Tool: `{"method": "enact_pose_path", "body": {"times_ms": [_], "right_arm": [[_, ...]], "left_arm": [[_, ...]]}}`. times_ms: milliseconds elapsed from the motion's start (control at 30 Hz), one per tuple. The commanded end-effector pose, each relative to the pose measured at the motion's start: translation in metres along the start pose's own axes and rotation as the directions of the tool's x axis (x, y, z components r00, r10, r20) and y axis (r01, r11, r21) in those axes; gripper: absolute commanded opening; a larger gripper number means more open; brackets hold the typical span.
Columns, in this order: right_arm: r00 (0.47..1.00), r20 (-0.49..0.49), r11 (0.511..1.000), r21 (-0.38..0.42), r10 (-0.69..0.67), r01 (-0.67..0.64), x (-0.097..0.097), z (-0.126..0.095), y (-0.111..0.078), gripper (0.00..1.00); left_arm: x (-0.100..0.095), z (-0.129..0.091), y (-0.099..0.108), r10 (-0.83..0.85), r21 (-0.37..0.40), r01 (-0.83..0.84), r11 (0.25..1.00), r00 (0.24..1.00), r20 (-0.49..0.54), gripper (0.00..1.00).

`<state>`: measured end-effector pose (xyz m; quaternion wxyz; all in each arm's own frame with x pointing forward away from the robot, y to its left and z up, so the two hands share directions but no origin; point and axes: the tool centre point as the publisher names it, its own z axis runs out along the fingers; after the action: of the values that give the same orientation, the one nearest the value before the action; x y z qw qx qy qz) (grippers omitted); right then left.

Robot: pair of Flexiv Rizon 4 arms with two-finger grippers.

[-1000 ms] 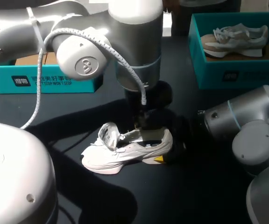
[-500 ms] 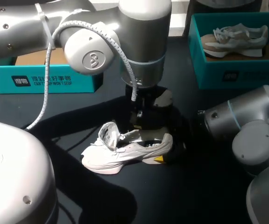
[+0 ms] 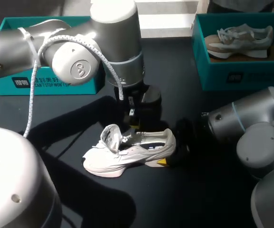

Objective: Take the shoe out of the shoebox, open the shoe tongue, remove and reinsert the insole, then place the shoe into the shoebox

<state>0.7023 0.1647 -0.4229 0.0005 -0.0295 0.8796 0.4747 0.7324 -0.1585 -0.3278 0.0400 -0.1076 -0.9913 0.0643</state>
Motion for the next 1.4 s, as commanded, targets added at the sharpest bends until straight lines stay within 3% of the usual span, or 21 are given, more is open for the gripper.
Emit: {"method": "enact_pose_path", "body": {"times_ms": [33,600,833,1033,1400], "right_arm": [[1.000,0.003,1.000,0.003,0.001,-0.001,0.002,0.004,-0.002,0.00],[1.000,0.003,1.000,0.003,0.001,-0.001,0.002,0.004,-0.002,0.00],[1.000,0.003,1.000,0.003,0.001,-0.001,0.002,0.004,-0.002,0.00],[1.000,0.003,1.000,0.003,0.001,-0.001,0.002,0.004,-0.002,0.00],[1.000,0.003,1.000,0.003,0.001,-0.001,0.002,0.004,-0.002,0.00]], "left_arm": [[0.002,0.004,0.000,0.001,0.003,-0.001,1.000,1.000,0.001,0.00],[0.002,0.004,0.000,0.001,0.003,-0.001,1.000,1.000,0.001,0.00],[0.035,-0.001,-0.024,-0.041,0.009,0.041,0.999,0.997,0.067,0.00],[0.044,-0.004,-0.028,-0.042,0.009,0.041,0.999,0.995,0.092,0.00],[0.035,0.009,-0.038,-0.056,0.002,0.056,0.998,0.996,0.072,0.00]]}}
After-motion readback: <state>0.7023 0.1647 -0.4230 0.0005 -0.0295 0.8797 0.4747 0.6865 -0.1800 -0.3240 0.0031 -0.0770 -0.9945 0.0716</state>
